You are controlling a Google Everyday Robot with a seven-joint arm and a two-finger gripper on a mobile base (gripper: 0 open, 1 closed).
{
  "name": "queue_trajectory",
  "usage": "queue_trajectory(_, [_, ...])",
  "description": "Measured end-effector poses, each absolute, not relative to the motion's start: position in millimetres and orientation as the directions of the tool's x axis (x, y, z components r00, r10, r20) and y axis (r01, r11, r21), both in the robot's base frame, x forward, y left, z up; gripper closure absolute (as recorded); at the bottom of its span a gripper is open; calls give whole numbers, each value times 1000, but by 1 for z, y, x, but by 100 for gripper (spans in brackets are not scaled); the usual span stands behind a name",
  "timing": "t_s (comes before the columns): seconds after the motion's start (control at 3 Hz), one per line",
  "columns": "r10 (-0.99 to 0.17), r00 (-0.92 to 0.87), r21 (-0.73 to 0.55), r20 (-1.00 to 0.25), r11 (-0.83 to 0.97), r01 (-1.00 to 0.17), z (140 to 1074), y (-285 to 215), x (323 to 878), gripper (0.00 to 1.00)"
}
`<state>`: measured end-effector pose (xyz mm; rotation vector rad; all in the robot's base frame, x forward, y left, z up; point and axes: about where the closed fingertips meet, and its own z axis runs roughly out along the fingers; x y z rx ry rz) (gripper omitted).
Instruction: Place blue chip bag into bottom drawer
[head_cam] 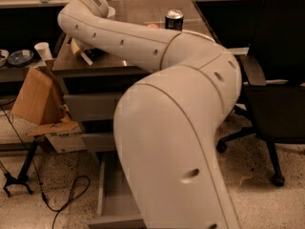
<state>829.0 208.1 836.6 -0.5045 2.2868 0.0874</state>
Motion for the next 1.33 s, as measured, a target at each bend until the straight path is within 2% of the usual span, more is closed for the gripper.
queue_trajectory(0.67, [-311, -571, -110, -760, 927, -359, 869, 159, 796, 96])
queue_trajectory(1.0, [-318, -510, -99, -800, 907, -410, 898, 141, 763, 100])
queue_trajectory(1.33, [-314, -460, -64, -831, 874, -481, 925, 129, 732, 100])
